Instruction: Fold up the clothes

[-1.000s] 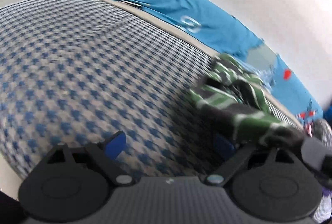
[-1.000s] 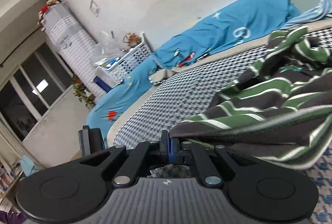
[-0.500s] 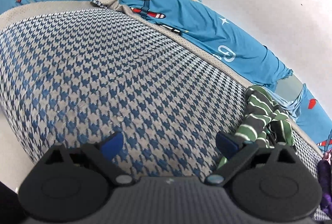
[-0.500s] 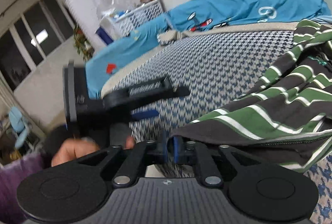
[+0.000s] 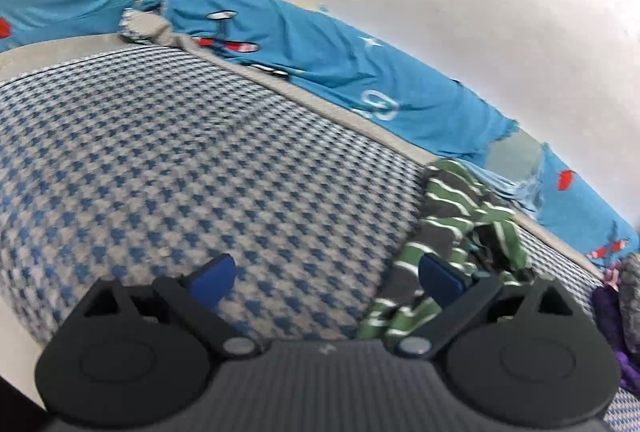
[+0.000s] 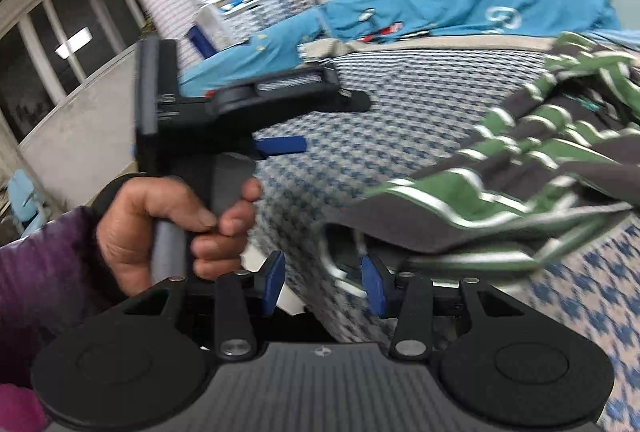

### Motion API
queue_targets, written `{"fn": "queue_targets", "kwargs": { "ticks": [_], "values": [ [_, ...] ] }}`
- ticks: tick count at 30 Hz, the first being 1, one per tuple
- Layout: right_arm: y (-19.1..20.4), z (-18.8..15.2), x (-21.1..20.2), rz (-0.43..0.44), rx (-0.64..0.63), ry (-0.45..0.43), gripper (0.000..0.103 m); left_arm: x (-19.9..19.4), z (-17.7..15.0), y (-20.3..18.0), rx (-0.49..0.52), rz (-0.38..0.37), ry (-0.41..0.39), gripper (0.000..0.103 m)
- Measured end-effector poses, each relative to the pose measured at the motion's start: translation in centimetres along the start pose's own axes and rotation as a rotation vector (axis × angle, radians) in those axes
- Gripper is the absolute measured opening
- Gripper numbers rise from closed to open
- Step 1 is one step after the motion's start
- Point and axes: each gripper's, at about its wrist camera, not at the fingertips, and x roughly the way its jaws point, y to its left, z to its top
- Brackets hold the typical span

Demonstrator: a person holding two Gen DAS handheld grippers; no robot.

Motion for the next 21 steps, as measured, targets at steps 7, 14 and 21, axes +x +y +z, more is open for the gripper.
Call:
{"fn": "queue_targets", "kwargs": {
  "ticks": [7, 14, 21],
  "values": [
    [-3.3, -0.3, -2.0, -0.161, 0.124, -0.073, 0.042, 1.1, -0.8, -3.3, 0.079, -0.117, 0.066, 0.098],
    [-6.4, -0.1, -3.4, -0.307, 0.24, -0.153, 0.042, 3.0, -0.7, -5.9, 0.139, -0.19, 0.151, 0.098],
    [-9.7, -0.1, -4.0, -0.456, 0.329, -0.164, 0.042, 6.4, -0.6, -8.1, 0.168, -0.274, 0.252, 0.098]
  ]
}}
